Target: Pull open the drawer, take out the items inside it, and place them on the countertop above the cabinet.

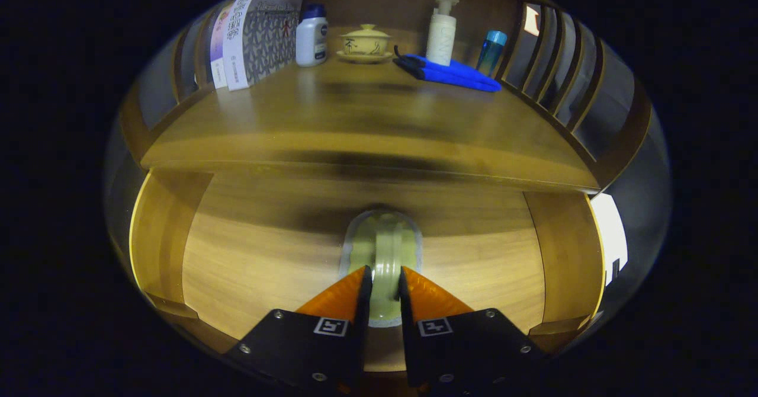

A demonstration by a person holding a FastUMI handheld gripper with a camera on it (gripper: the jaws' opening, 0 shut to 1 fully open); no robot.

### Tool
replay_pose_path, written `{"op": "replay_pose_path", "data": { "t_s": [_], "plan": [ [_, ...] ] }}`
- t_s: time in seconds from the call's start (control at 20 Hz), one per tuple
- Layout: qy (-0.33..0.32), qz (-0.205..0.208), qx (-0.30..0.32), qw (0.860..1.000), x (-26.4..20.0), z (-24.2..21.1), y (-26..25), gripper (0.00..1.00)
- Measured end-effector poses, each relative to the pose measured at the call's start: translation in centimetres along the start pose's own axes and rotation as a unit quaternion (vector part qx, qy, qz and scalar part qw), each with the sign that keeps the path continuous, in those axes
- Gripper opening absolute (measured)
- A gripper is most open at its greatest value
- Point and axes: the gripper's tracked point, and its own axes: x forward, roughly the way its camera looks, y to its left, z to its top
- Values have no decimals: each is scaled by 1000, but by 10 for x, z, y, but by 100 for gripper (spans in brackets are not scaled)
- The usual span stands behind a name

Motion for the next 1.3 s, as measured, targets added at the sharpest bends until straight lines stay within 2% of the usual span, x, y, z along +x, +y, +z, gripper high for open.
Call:
{"op": "replay_pose_path", "data": {
  "t_s": [0.15,0.35,0.55,0.8,1.05,1.3],
  "plan": [
    [-27,8,19,999,-4,-1,4,19],
    [-52,8,41,998,-19,-17,6,12],
    [-106,67,79,989,-44,-12,32,13],
    [-165,37,52,984,-91,-7,16,13],
    [-220,46,73,972,-133,13,13,12],
    [-252,37,75,964,-151,41,6,12]
  ]
}}
